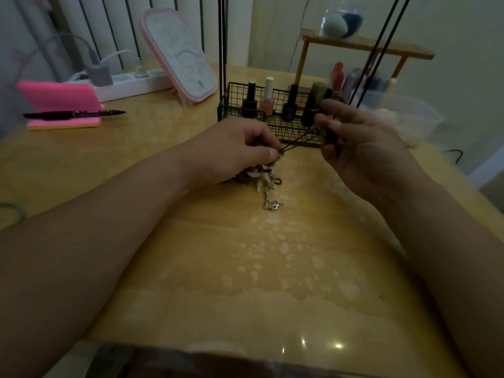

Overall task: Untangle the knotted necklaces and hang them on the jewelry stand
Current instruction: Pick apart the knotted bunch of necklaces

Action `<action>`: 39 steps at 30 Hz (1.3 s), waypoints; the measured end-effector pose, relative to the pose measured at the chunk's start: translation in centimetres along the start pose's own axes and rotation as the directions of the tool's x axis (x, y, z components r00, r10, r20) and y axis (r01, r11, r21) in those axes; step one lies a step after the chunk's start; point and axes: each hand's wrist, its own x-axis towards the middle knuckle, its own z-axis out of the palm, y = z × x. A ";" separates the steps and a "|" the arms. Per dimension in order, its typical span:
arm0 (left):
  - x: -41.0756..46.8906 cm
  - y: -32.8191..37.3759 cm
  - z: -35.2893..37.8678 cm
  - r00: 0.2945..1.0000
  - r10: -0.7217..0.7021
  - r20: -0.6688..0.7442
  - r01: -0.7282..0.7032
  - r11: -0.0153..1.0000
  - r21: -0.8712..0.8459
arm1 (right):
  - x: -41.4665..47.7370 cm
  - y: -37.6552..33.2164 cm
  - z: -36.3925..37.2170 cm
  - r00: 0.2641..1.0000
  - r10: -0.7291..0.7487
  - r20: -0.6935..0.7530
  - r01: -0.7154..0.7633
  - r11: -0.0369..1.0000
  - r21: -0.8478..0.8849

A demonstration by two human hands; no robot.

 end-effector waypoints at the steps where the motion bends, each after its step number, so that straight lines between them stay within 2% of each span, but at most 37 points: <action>1: 0.0 0.0 0.0 1.000 0.006 0.001 -0.006 1.000 -0.009 | 0.0 0.0 -0.1 1.000 0.024 -0.014 -0.024 0.999 -0.037; 5: 0.0 -0.2 -0.1 1.000 0.016 0.015 -0.014 0.993 -0.116 | 0.0 0.3 -0.2 0.991 0.135 -0.026 -0.136 0.940 -0.314; 10: 0.0 0.1 0.2 1.000 0.020 0.017 -0.017 0.984 -0.176 | -0.4 0.4 0.2 0.986 0.161 0.051 -0.114 0.853 -0.509; 13: 0.1 -0.1 0.2 0.999 0.036 0.008 -0.034 0.979 -0.202 | -0.6 0.2 0.1 0.976 0.183 0.119 -0.090 0.835 -0.543; 18: 0.1 -0.2 0.4 0.997 0.080 0.002 -0.078 0.976 -0.202 | -1.1 0.5 0.6 0.918 0.219 0.330 -0.006 0.841 -0.541; 21: 0.2 -0.1 0.8 0.996 0.084 -0.011 -0.084 0.976 -0.201 | -1.0 0.8 0.8 0.937 0.170 0.306 0.070 0.766 -0.639; 24: 0.3 -0.2 0.8 0.995 0.090 -0.036 -0.095 0.977 -0.193 | -1.1 0.8 0.8 0.946 0.146 0.288 0.074 0.771 -0.633; 29: 0.3 -0.3 0.3 0.994 0.084 -0.075 -0.096 0.981 -0.168 | -1.4 0.4 0.5 0.960 0.077 0.268 0.148 0.676 -0.722; 31: 0.2 -0.4 0.2 0.995 0.071 -0.073 -0.079 0.990 -0.117 | -1.2 0.2 0.3 0.966 0.039 0.254 0.155 0.700 -0.697; 32: 0.2 -0.4 0.2 0.996 0.067 -0.063 -0.072 0.994 -0.076 | -1.2 0.2 0.3 0.966 0.035 0.255 0.145 0.745 -0.651; 36: 0.3 -0.6 0.1 0.998 0.060 0.008 -0.061 0.993 0.097 | -1.0 -0.1 0.8 0.955 0.069 0.289 0.032 0.943 -0.331; 39: 0.3 -0.6 0.2 0.997 0.078 0.024 -0.081 0.981 0.175 | -1.0 0.0 1.0 0.955 0.091 0.283 -0.031 0.977 -0.209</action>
